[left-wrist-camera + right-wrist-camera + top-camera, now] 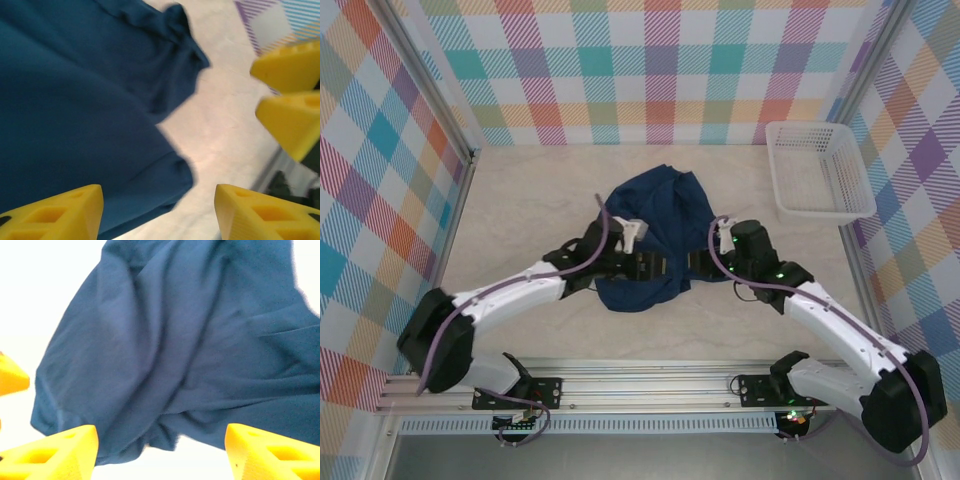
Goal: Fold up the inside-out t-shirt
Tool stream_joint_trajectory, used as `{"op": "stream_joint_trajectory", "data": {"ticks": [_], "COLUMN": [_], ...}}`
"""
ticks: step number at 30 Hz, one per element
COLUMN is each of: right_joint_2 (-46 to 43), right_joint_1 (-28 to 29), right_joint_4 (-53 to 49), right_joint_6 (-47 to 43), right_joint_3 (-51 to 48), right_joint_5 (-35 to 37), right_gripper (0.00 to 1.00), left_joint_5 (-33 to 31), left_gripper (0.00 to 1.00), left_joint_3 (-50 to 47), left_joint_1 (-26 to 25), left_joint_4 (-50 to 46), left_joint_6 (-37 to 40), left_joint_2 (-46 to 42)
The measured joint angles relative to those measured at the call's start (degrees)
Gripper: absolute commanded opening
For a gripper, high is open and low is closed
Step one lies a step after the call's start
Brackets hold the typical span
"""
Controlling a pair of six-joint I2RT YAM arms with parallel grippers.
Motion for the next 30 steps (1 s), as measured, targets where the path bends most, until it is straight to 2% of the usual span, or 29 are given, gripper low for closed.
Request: {"op": "stream_joint_trajectory", "data": {"ticks": [1,2,6,8,10,14,16,20,21,23,25,30], "right_joint_2": [2.10,4.61,14.25,17.40,19.71,19.91,18.86,16.20,15.67,15.26,15.04,12.15], "right_joint_1": [1.70,3.56,8.85,9.46,9.51,9.44,8.98,7.08,6.51,5.81,5.22,5.07], "right_joint_4": [0.87,1.86,5.90,7.65,9.03,9.33,9.22,9.35,9.51,9.66,9.64,9.29], "right_joint_6": [0.44,1.01,2.93,4.50,6.16,7.10,7.04,7.04,7.08,7.17,7.37,7.61], "right_joint_3": [-0.17,-0.24,-0.24,-0.31,-0.35,-0.46,-0.46,-0.79,-1.01,-1.46,-2.25,-4.79], "right_joint_5": [-0.61,-1.20,-2.56,-2.69,-2.47,-2.01,-2.14,-3.96,-4.39,-5.03,-5.25,-5.88], "right_gripper": [0.72,0.73,0.71,0.61,0.44,0.30,0.29,0.34,0.35,0.37,0.43,0.54], "left_joint_5": [-1.70,-3.26,-6.88,-8.50,-10.54,-13.84,-15.04,-17.94,-18.75,-20.09,-21.00,-18.58], "left_gripper": [0.70,0.71,0.73,0.73,0.73,0.73,0.73,0.72,0.69,0.55,0.32,0.02], "left_joint_3": [-1.16,-2.14,-5.49,-6.69,-6.88,-6.88,-6.86,-5.27,-4.59,-3.10,-1.64,1.03], "left_joint_1": [0.68,1.33,0.70,-0.81,-2.80,-5.92,-6.93,-7.67,-7.67,-7.67,-7.67,-6.88], "left_joint_4": [-1.31,-2.51,-5.16,-5.25,-4.98,-2.75,-0.79,1.70,2.40,3.41,4.55,4.96], "left_joint_6": [0.59,1.27,4.92,7.21,9.92,15.26,18.08,22.95,23.96,25.59,27.02,26.51], "left_joint_2": [-1.97,-3.34,-2.99,-1.31,1.07,4.42,5.57,10.03,11.67,14.71,17.27,18.05]}}
